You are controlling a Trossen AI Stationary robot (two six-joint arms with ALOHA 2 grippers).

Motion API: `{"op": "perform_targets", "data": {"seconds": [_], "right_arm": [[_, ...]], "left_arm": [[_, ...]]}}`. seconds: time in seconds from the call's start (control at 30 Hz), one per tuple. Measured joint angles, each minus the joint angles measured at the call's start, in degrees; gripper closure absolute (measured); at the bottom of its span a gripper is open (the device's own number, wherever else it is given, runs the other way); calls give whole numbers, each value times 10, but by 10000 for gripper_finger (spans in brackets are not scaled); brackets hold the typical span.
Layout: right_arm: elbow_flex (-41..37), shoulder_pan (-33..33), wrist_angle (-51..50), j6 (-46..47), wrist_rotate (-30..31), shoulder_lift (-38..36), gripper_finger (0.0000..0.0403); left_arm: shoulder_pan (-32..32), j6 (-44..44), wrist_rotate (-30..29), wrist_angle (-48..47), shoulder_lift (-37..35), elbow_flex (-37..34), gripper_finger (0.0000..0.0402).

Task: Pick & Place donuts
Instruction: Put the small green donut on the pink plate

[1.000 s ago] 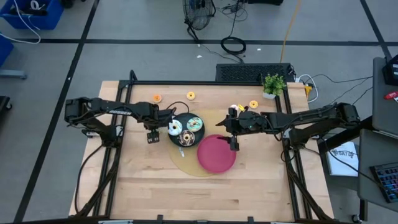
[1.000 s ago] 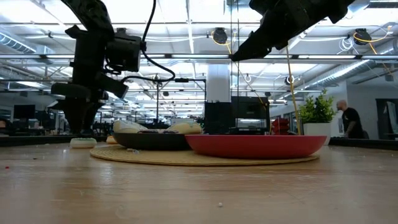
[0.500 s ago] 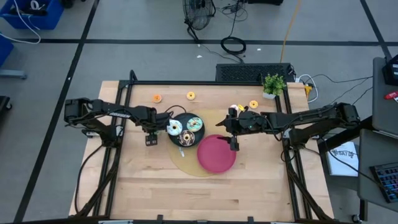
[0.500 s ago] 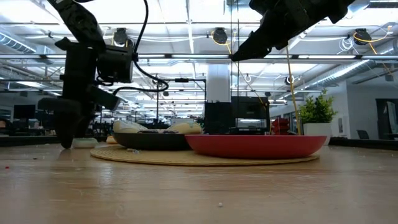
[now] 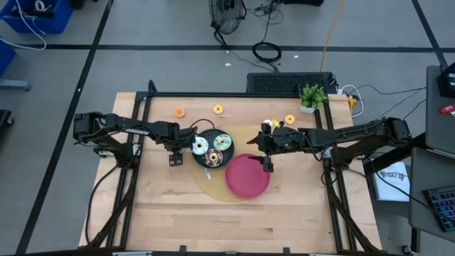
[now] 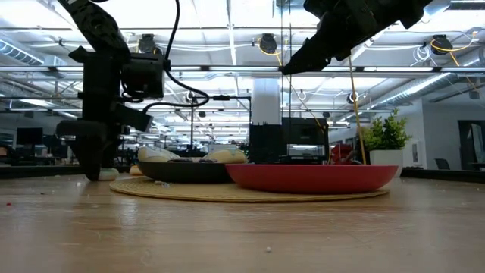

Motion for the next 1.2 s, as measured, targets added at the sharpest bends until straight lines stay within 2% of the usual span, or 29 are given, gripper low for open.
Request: {"op": "perform_targets", "data": {"seconds": [0.23,0.33,0.63,0.83,0.97,1.1,1.2], "right_arm": [[0,0,0,0,0,0,145],[0,0,0,0,0,0,145],[0,0,0,0,0,0,145],[0,0,0,0,0,0,145],[0,0,1,1,0,0,145],[0,0,15,15,0,0,145],[-12,0,68,16,-1,0,145]], "left_arm": [[0,-11,0,-4,0,0,117],[0,-12,2,-4,0,0,131],[0,-16,0,2,1,-1,253],[-2,-40,20,-21,-6,16,302],[-18,-40,24,-51,-34,36,310],[-44,-62,4,-78,-69,66,311],[-71,-86,-19,-86,-86,95,311]]}}
